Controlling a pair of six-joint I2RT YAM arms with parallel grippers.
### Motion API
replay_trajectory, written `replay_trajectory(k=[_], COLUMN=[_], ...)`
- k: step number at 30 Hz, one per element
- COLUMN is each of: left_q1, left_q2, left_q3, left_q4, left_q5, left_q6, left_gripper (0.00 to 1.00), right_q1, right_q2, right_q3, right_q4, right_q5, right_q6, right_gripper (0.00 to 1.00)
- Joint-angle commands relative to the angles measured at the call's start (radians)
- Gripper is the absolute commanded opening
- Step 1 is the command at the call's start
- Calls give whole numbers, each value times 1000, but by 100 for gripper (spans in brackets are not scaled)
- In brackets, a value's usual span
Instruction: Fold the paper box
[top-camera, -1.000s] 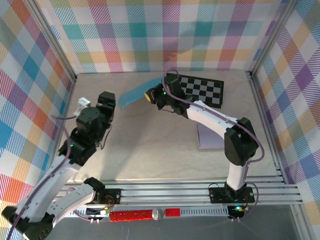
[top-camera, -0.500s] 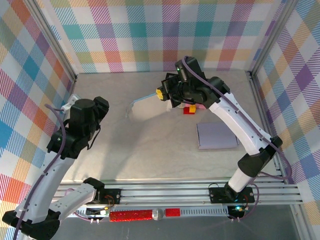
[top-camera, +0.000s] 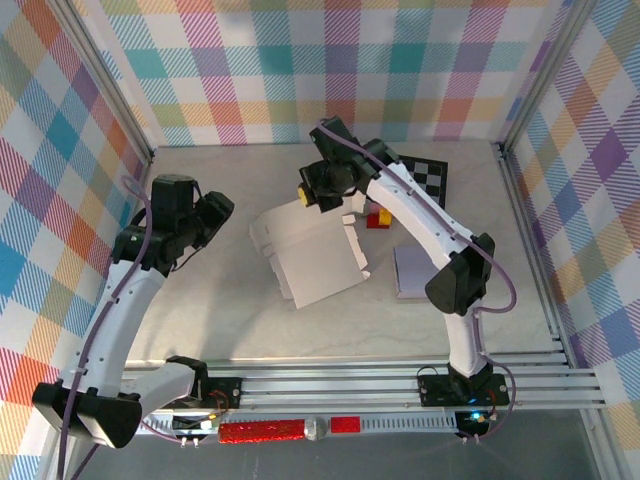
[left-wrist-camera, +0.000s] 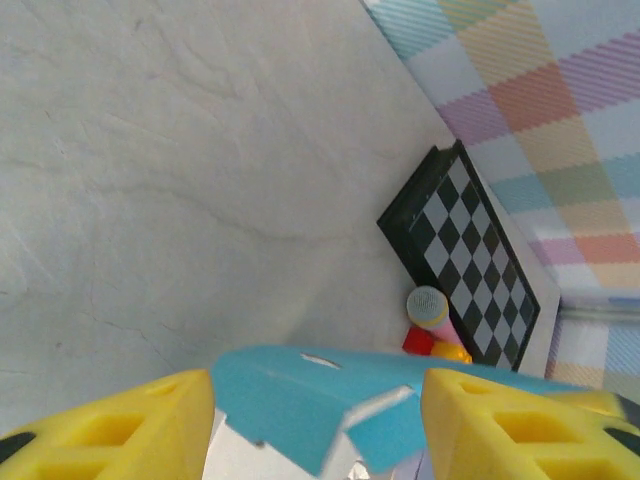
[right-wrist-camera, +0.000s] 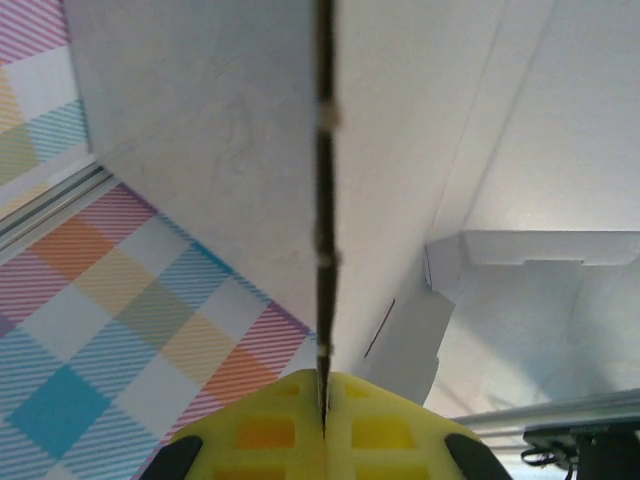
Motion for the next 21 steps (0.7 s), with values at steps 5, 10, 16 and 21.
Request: replay_trajectory(k=[5,10,16,21], left_q1=[31,49,66,106], left_q2=[47,64,76,61], left_q3=[18,-64,-133,-189], left_q4=[10,72,123,125], left_q5=[153,169,174,167], left_q6=[84,94,146,161], left_gripper=[56,55,50,47], right_q1=[-12,-26,-49,-66], right_q2=[-154,-194,-202,-193], right_q3=[-435,-624,-745,-777], right_q4=[466,729,985,1100], right_q5=[-10,-68,-165,-266], right_q6=[-46,-135,-169,-232], right_gripper=[0,0,0,0])
